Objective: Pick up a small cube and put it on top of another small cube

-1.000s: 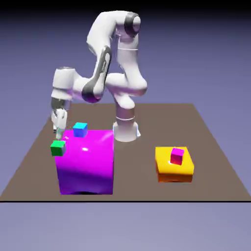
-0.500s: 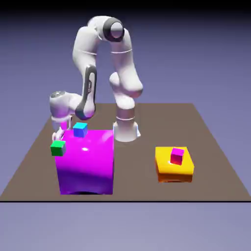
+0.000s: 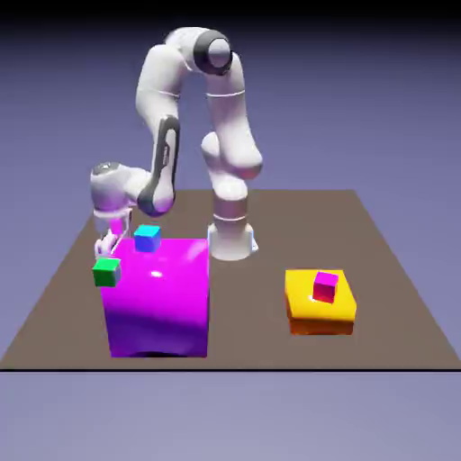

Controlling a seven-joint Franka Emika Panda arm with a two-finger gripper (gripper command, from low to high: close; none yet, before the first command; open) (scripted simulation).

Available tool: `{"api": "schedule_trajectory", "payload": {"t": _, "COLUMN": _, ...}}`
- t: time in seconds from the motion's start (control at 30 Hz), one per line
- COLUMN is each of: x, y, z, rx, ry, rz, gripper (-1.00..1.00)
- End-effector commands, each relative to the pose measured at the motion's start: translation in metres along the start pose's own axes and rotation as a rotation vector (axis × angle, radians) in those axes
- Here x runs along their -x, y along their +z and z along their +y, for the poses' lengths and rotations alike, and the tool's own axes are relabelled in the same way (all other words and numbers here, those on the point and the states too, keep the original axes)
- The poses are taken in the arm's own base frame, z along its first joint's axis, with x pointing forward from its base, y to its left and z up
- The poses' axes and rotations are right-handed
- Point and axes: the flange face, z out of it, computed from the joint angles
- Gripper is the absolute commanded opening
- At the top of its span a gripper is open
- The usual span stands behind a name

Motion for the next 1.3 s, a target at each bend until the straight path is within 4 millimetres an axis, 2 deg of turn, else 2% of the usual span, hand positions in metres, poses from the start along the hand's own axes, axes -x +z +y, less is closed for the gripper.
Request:
{"api": "schedule_trajectory", "payload": {"t": 0.0, "x": 0.016, "y": -0.021, "z": -0.018, "rx": -0.045, "ry": -0.06, "rz": -0.007, "gripper": -1.0}}
{"api": "schedule_trajectory", "payload": {"t": 0.07, "x": 0.056, "y": -0.067, "z": -0.047, "rx": -0.136, "ry": -0.192, "rz": -0.026, "gripper": -1.0}}
{"api": "schedule_trajectory", "payload": {"t": 0.13, "x": 0.101, "y": -0.112, "z": -0.066, "rx": -0.219, "ry": -0.327, "rz": -0.047, "gripper": -1.0}}
{"api": "schedule_trajectory", "payload": {"t": 0.23, "x": 0.169, "y": -0.122, "z": -0.053, "rx": -0.206, "ry": -0.509, "rz": -0.078, "gripper": -1.0}}
{"api": "schedule_trajectory", "payload": {"t": 0.33, "x": 0.234, "y": -0.134, "z": -0.031, "rx": -0.193, "ry": -0.693, "rz": -0.108, "gripper": -1.0}}
{"api": "schedule_trajectory", "payload": {"t": 0.43, "x": 0.296, "y": -0.146, "z": 0.0, "rx": -0.18, "ry": -0.877, "rz": -0.136, "gripper": -1.0}}
{"api": "schedule_trajectory", "payload": {"t": 0.57, "x": 0.369, "y": -0.164, "z": 0.054, "rx": -0.165, "ry": -1.124, "rz": -0.171, "gripper": -1.0}}
{"api": "schedule_trajectory", "payload": {"t": 0.63, "x": 0.397, "y": -0.164, "z": 0.087, "rx": -0.136, "ry": -1.235, "rz": -0.18, "gripper": -1.0}}
{"api": "schedule_trajectory", "payload": {"t": 0.83, "x": 0.458, "y": -0.157, "z": 0.195, "rx": -0.037, "ry": -1.56, "rz": -0.189, "gripper": -1.0}}
{"api": "schedule_trajectory", "payload": {"t": 1.0, "x": 0.484, "y": -0.152, "z": 0.29, "rx": 0.049, "ry": -1.824, "rz": -0.174, "gripper": -1.0}}
{"api": "schedule_trajectory", "payload": {"t": 1.03, "x": 0.477, "y": -0.134, "z": 0.294, "rx": 0.092, "ry": -1.816, "rz": -0.153, "gripper": -1.0}}
{"api": "schedule_trajectory", "payload": {"t": 1.07, "x": 0.477, "y": -0.134, "z": 0.294, "rx": 0.092, "ry": -1.816, "rz": -0.153, "gripper": -1.0}}
{"api": "schedule_trajectory", "payload": {"t": 1.2, "x": 0.478, "y": -0.074, "z": 0.302, "rx": 0.092, "ry": -1.815, "rz": -0.151, "gripper": -1.0}}
{"api": "schedule_trajectory", "payload": {"t": 1.23, "x": 0.478, "y": -0.065, "z": 0.305, "rx": 0.092, "ry": -1.816, "rz": -0.153, "gripper": -1.0}}
{"api": "schedule_trajectory", "payload": {"t": 1.27, "x": 0.478, "y": -0.065, "z": 0.305, "rx": 0.092, "ry": -1.816, "rz": -0.153, "gripper": 1.0}}
